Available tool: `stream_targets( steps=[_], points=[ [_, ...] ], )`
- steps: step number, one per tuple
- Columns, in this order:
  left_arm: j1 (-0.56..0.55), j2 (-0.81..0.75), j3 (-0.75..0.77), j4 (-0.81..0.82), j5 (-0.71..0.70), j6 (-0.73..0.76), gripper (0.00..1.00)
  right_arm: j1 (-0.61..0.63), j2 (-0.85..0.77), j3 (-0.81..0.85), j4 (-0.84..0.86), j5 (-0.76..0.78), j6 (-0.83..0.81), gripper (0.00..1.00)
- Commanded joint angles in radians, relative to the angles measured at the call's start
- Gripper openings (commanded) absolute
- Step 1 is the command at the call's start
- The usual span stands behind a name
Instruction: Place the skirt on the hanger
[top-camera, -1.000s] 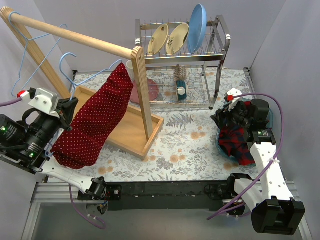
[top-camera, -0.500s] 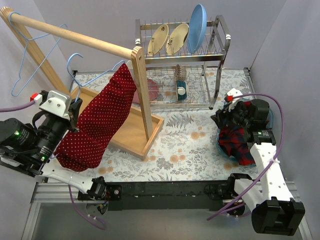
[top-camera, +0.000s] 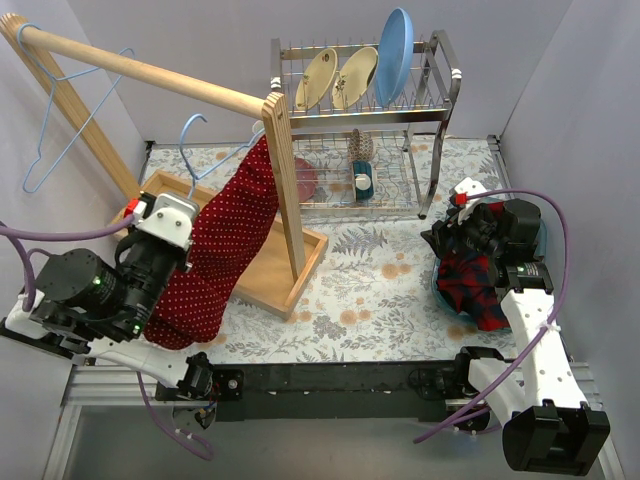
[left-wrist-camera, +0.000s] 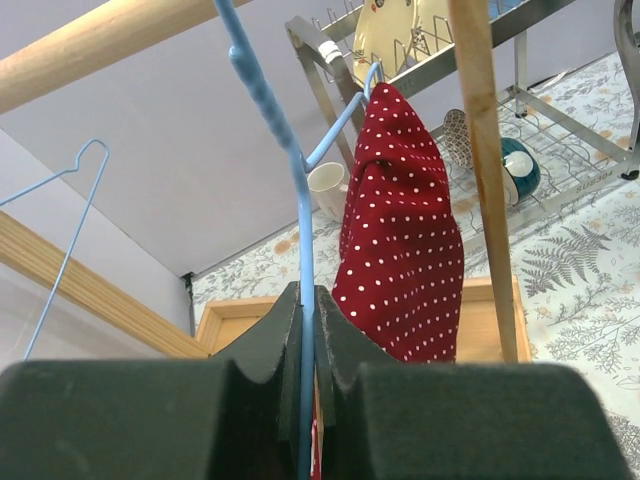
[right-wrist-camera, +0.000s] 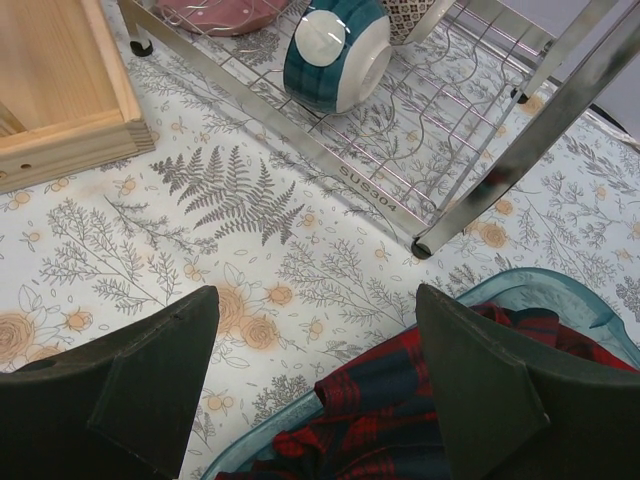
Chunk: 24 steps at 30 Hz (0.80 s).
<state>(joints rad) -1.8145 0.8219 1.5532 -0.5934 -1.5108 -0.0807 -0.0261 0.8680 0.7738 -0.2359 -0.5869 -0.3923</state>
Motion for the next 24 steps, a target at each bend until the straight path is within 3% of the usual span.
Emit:
stream_targets(
  steps=[1, 19, 24],
  points=[
    [0.004, 0.049, 0.031, 0.04, -0.1, 0.018, 0.0, -0.005, -0.018, -0.004, 0.02, -0.022, -0.005, 0.87],
    [0.007, 0.166, 0.03, 0.147, -0.085, 0.068, 0.0, -0.005, -0.017, -0.002, 0.018, -0.034, -0.003, 0.87],
    [0.069, 0.172, 0.007, 0.22, -0.037, 0.113, 0.0, -0.005, -0.015, -0.002, 0.017, -0.034, -0.003, 0.87]
  ],
)
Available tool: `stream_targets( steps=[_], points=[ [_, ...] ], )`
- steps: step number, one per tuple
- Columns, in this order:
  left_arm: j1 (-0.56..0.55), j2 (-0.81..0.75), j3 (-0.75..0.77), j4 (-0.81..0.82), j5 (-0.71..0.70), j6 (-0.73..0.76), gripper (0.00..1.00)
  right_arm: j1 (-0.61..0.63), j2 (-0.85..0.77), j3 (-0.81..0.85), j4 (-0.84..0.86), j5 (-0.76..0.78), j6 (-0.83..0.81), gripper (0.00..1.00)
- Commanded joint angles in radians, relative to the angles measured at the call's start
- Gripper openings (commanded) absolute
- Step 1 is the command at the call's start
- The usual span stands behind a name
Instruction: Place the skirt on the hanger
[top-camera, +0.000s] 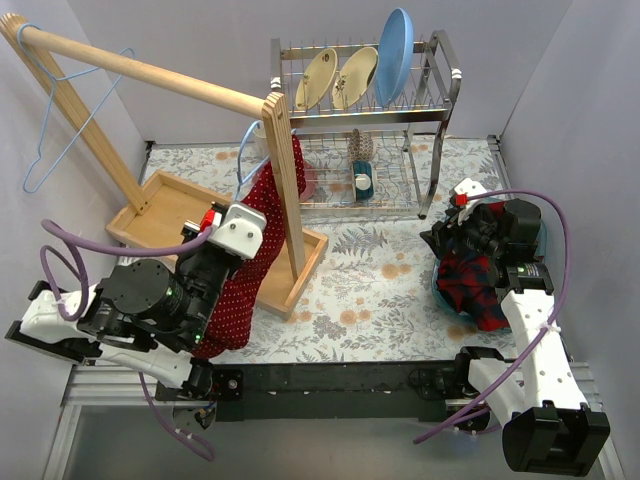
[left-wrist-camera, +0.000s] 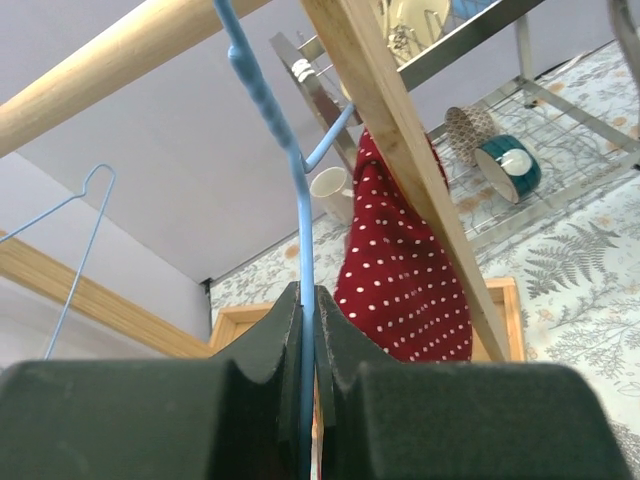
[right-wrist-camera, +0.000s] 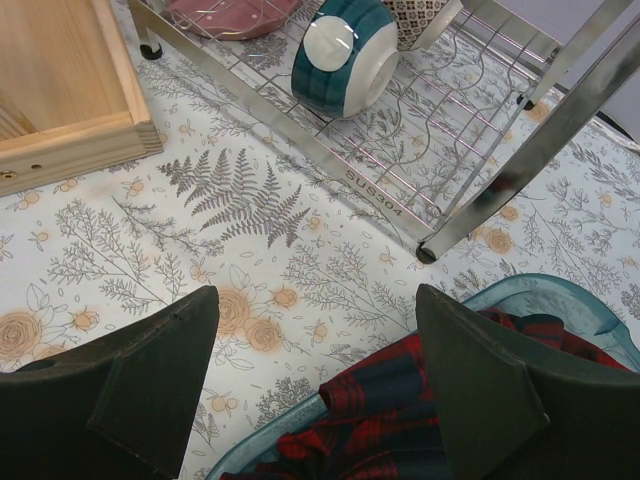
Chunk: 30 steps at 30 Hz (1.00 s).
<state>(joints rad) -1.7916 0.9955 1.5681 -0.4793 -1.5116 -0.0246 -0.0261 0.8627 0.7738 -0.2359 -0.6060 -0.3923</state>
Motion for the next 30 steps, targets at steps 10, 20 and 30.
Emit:
stream_targets(
  steps=[10, 20, 30],
  points=[
    [0.293, -0.003, -0.147, 0.561, 0.183, 0.368, 0.0, -0.005, -0.013, -0.004, 0.015, -0.017, -0.005, 0.87],
    [0.281, -0.231, -0.177, 0.522, 0.243, 0.209, 0.0, -0.005, 0.007, -0.001, 0.015, -0.043, 0.0, 0.87],
    [0.253, -0.109, -0.102, 0.731, 0.24, 0.488, 0.0, -0.005, 0.015, 0.001, 0.013, -0.049, 0.009, 0.87]
  ],
)
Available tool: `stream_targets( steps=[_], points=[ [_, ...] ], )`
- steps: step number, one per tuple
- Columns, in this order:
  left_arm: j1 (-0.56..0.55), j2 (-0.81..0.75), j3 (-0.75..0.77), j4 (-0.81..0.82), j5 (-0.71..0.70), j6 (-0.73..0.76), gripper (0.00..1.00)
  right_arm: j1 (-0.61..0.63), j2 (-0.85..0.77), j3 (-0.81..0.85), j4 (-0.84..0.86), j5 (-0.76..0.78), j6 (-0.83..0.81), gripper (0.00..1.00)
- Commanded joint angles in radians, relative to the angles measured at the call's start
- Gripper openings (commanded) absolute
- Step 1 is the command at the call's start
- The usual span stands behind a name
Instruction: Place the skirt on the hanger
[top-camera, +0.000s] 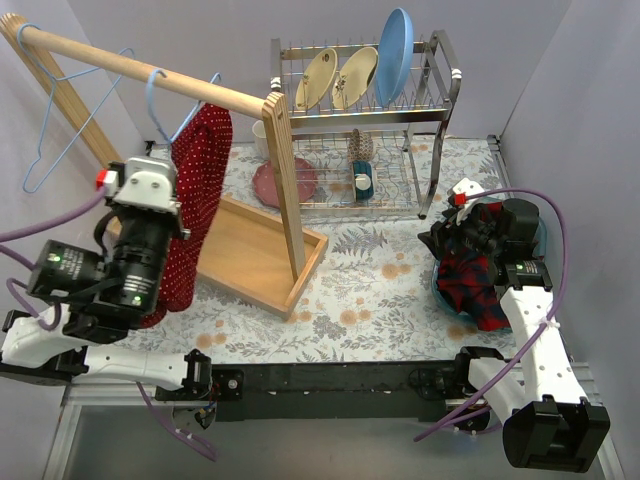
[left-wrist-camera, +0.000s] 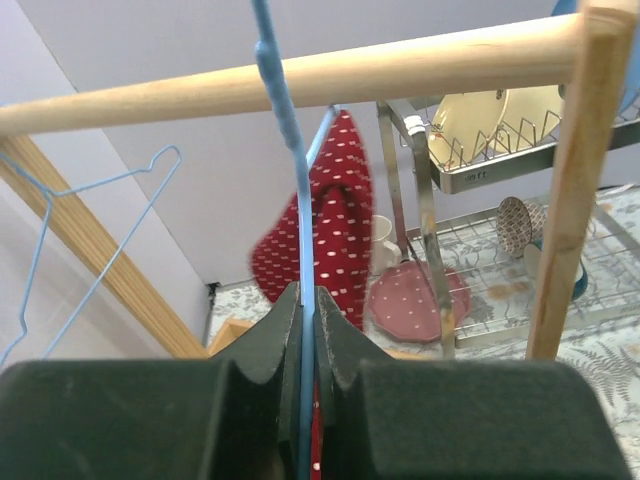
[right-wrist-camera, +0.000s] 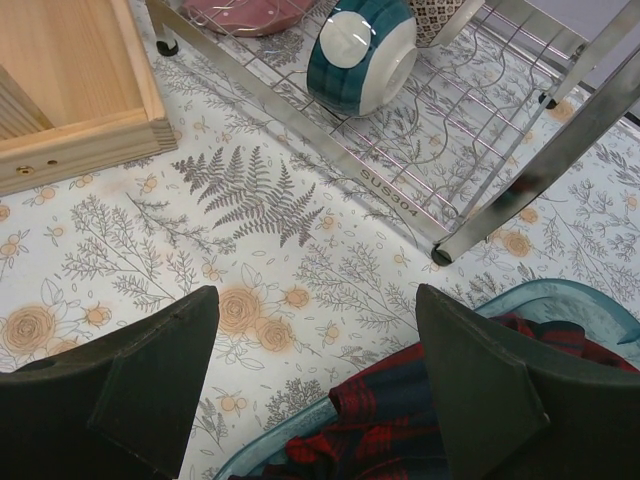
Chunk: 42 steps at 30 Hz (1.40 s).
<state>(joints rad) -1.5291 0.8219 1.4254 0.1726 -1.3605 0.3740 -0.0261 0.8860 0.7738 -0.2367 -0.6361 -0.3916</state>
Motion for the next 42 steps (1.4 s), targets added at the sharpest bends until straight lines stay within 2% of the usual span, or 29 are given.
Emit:
stream_targets(
  steps=[1, 5, 8, 13, 18, 21, 24, 25, 26, 28, 31, 42],
  points=[
    [-0.009, 0.084, 0.041, 0.087, 0.089, 0.103, 0.0, -0.005, -0.007, 0.002, 0.014, -0.02, 0.008, 0.87],
    [-0.008, 0.118, 0.035, 0.142, 0.08, 0.167, 0.0, -0.005, -0.005, 0.002, 0.011, -0.022, 0.007, 0.87],
    [-0.008, 0.097, 0.014, 0.12, 0.092, 0.138, 0.0, -0.005, -0.015, 0.001, 0.011, -0.022, 0.007, 0.87],
    [-0.002, 0.08, -0.051, 0.032, 0.064, 0.034, 0.0, -0.005, -0.016, -0.001, 0.01, -0.023, 0.007, 0.87],
    [0.047, 0.068, -0.094, -0.107, 0.096, -0.087, 0.0, -0.005, -0.013, -0.001, 0.01, -0.028, 0.008, 0.87],
    [0.138, 0.086, -0.089, -0.212, 0.159, -0.162, 0.0, -0.005, -0.016, -0.001, 0.01, -0.028, 0.008, 0.87],
    [0.347, 0.147, -0.039, -0.434, 0.34, -0.36, 0.0, -0.005, -0.021, -0.002, 0.008, -0.025, 0.008, 0.87],
    [0.501, 0.167, -0.028, -0.482, 0.401, -0.415, 0.0, -0.005, -0.021, -0.004, 0.008, -0.022, 0.008, 0.87],
    [0.577, 0.207, -0.019, -0.555, 0.531, -0.499, 0.0, -0.005, -0.027, -0.005, 0.008, -0.02, 0.008, 0.87],
    [0.693, 0.215, -0.017, -0.571, 0.619, -0.552, 0.0, -0.008, -0.032, -0.01, 0.007, -0.019, 0.005, 0.87],
    [0.708, 0.166, -0.071, -0.477, 0.666, -0.572, 0.0, -0.009, -0.039, -0.018, 0.005, -0.016, -0.001, 0.87],
    [0.813, 0.082, -0.149, -0.43, 0.771, -0.639, 0.0, -0.009, -0.028, -0.015, -0.001, -0.031, -0.007, 0.87]
  ],
)
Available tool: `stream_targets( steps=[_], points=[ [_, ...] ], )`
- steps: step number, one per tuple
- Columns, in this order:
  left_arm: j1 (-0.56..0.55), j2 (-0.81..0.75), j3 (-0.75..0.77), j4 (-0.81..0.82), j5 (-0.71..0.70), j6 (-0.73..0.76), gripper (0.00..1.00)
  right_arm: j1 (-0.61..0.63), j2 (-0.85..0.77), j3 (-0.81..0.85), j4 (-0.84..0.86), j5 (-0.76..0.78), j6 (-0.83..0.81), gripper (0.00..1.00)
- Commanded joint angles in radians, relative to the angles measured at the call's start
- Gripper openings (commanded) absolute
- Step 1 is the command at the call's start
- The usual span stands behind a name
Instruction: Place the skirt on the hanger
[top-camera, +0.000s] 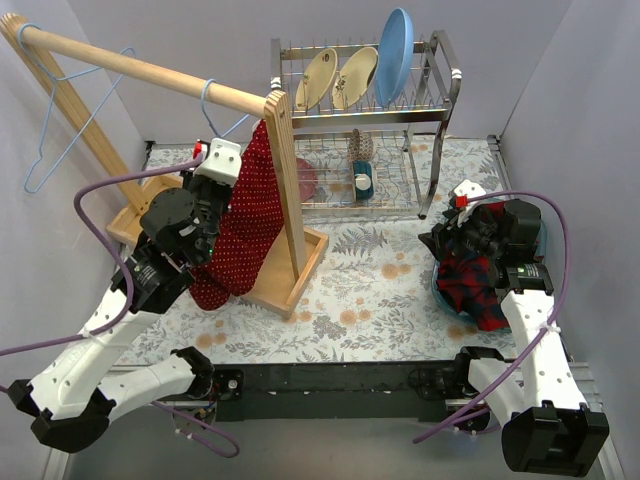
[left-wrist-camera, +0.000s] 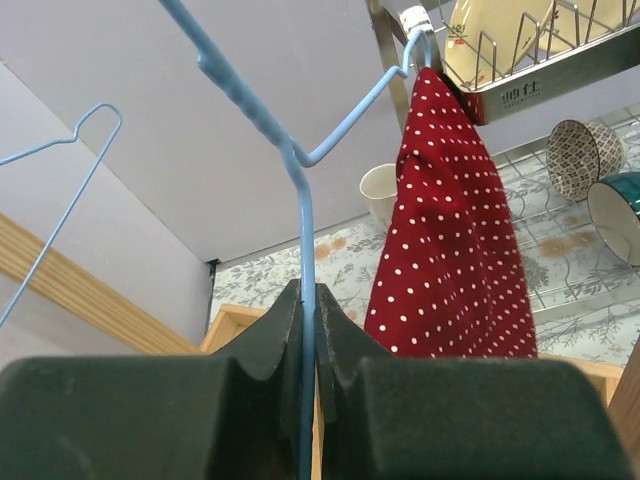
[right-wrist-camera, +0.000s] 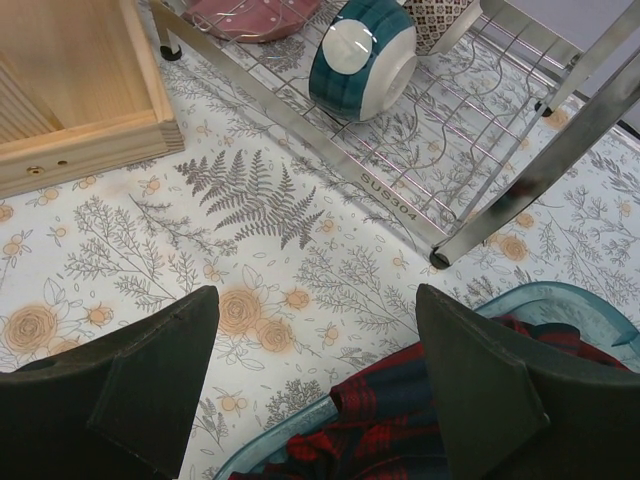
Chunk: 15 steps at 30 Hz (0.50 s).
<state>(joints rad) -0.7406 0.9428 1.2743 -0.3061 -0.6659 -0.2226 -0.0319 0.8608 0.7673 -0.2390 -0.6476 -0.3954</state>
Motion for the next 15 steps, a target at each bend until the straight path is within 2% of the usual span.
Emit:
stream_targets(
  steps=[1, 6, 15],
  points=[
    [0.035, -0.032, 0.008, 0.048, 0.084, -0.043, 0.0, -0.003, -0.003, -0.008, 0.001, -0.021, -0.003, 0.87],
    [0.09, 0.01, 0.039, 0.055, 0.13, -0.055, 0.0, -0.003, -0.005, -0.008, 0.0, -0.024, -0.003, 0.87],
    [0.291, 0.071, 0.037, 0.094, 0.258, -0.136, 0.0, -0.003, -0.005, -0.008, -0.005, -0.049, -0.002, 0.87]
  ],
)
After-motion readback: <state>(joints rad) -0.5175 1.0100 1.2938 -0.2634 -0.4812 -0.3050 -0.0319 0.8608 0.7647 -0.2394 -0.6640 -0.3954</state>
